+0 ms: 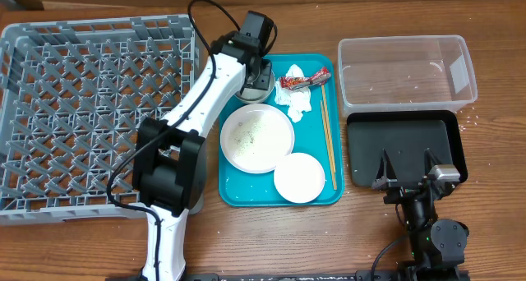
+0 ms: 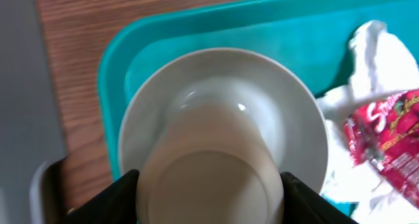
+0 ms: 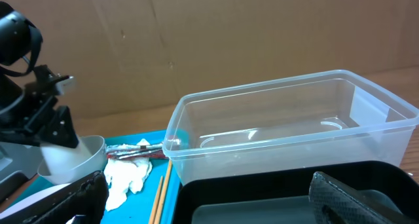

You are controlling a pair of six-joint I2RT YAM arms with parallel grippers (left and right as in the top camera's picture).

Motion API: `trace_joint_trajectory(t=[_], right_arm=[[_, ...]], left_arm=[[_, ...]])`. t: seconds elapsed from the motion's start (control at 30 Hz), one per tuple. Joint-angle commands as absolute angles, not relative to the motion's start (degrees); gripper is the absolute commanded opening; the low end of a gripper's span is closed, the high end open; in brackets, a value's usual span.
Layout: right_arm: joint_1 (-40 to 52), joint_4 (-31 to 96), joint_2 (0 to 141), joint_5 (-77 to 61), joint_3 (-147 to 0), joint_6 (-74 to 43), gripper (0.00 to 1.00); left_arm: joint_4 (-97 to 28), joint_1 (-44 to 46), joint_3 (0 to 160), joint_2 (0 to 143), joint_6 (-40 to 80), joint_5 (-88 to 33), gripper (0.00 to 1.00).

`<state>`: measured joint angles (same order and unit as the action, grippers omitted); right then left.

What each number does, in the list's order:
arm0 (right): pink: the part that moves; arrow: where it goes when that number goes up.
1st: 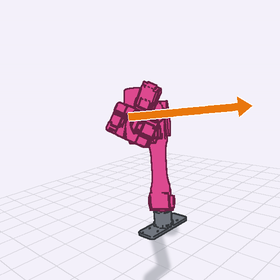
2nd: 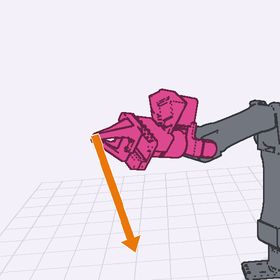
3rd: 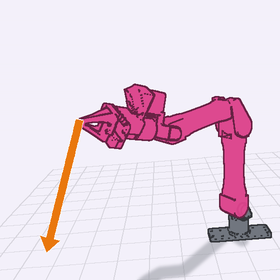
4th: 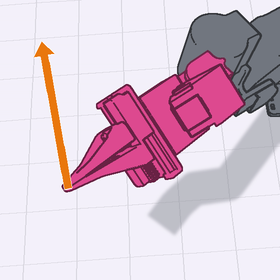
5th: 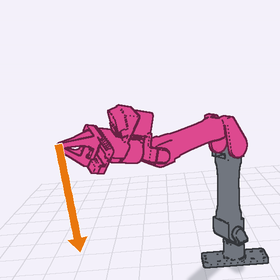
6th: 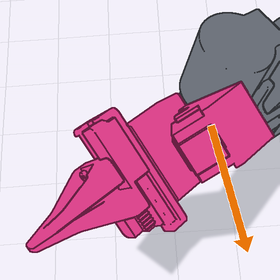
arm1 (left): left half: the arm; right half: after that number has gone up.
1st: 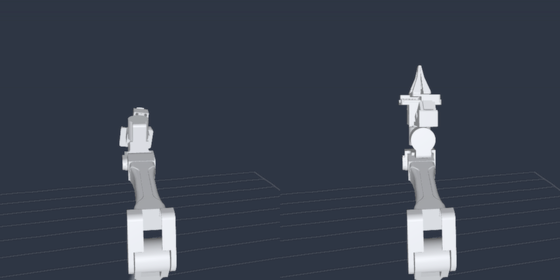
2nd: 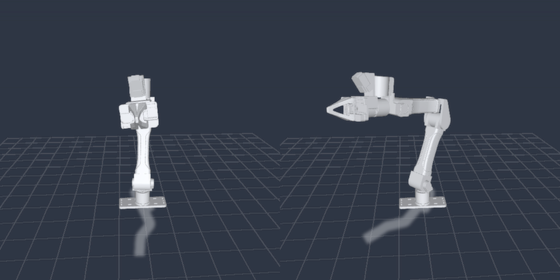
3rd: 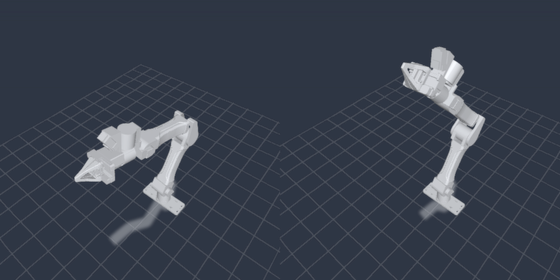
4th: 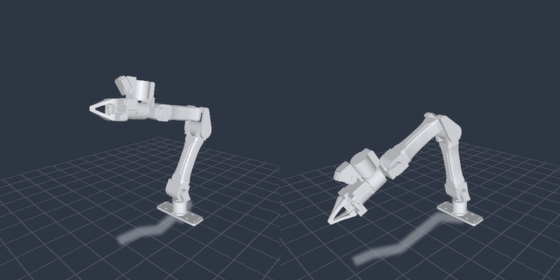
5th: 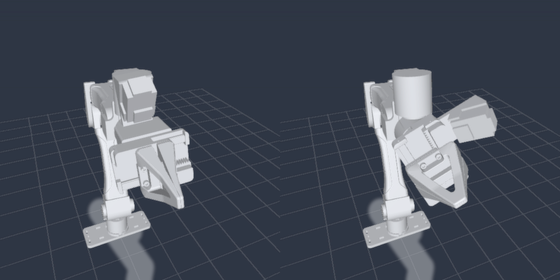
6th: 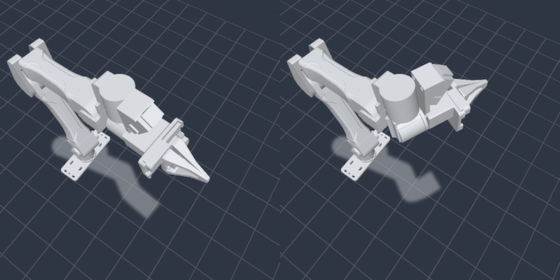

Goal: Sort waste into correct bins and load items into the dishwasher
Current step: 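Lower the left gripper and grasp the white cup, then carry the white cup to the rack and release it upright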

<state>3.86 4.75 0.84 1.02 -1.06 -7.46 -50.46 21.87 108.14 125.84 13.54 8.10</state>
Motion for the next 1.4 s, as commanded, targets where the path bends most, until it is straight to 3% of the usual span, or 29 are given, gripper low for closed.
trace_joint_trajectory(t=[0.0, 0.4, 0.7, 0.93, 1.13, 1.37], right_arm=[[4.1, 4.6, 0.2, 1.4, -0.4, -7.2, 1.0], [4.1, 4.6, 0.2, 1.4, -0.4, -7.2, 1.0], [4.1, 4.6, 0.2, 1.4, -0.4, -7.2, 1.0], [4.1, 4.6, 0.2, 1.4, -0.4, -7.2, 1.0], [4.1, 4.6, 0.2, 1.4, -0.4, -7.2, 1.0], [4.1, 4.6, 0.2, 1.4, -0.4, -7.2, 1.0]], left_arm=[[-53.6, 19.9, 114.2, 123.2, 13.7, 9.6, 0.49], [-66.2, 12.6, 128.0, 117.0, 13.0, 9.7, 0.5], [-72.7, 0.1, 128.5, 112.3, 11.8, 15.0, 0.51], [-70.5, -10.7, 125.7, 115.3, 11.7, 14.5, 0.57], [-65.0, -16.3, 125.3, 120.5, 11.3, 10.1, 0.5], [-61.0, -19.7, 125.3, 124.6, 10.0, 2.3, 0.5]])
